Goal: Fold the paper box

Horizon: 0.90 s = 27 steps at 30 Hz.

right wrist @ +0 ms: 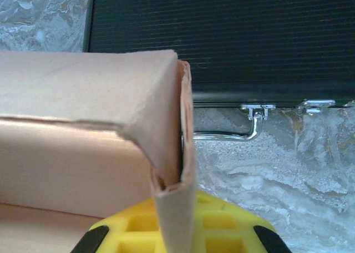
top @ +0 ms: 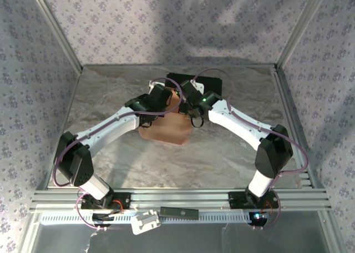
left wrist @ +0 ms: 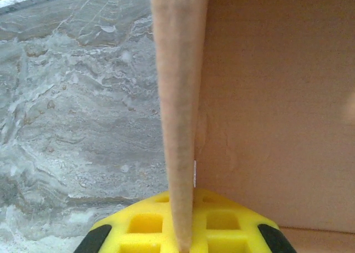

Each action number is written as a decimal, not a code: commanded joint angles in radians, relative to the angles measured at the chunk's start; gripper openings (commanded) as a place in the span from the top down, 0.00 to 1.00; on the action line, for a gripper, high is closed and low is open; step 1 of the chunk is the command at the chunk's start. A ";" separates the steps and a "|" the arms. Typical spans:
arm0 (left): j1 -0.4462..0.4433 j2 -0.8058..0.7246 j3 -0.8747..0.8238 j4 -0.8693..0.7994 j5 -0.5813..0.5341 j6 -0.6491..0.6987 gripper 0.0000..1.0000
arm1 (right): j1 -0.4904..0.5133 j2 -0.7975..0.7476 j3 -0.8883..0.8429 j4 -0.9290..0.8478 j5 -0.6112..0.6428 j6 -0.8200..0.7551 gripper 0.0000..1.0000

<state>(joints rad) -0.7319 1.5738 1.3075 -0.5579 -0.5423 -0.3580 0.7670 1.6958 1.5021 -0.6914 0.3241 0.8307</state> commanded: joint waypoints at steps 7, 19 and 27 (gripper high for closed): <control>-0.043 -0.185 0.127 -0.240 -0.052 -0.267 0.36 | -0.022 -0.032 -0.068 -0.030 -0.083 0.242 1.00; -0.255 -0.398 0.045 -0.447 0.052 -0.756 0.48 | -0.043 -0.095 -0.278 0.057 -0.194 0.812 1.00; -0.281 -0.309 0.051 -0.416 0.108 -0.742 0.48 | -0.026 -0.108 -0.372 0.121 -0.217 0.968 1.00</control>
<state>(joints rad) -1.0084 1.2587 1.3540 -0.9623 -0.4629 -1.0752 0.7341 1.6173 1.1492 -0.5938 0.1123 1.6920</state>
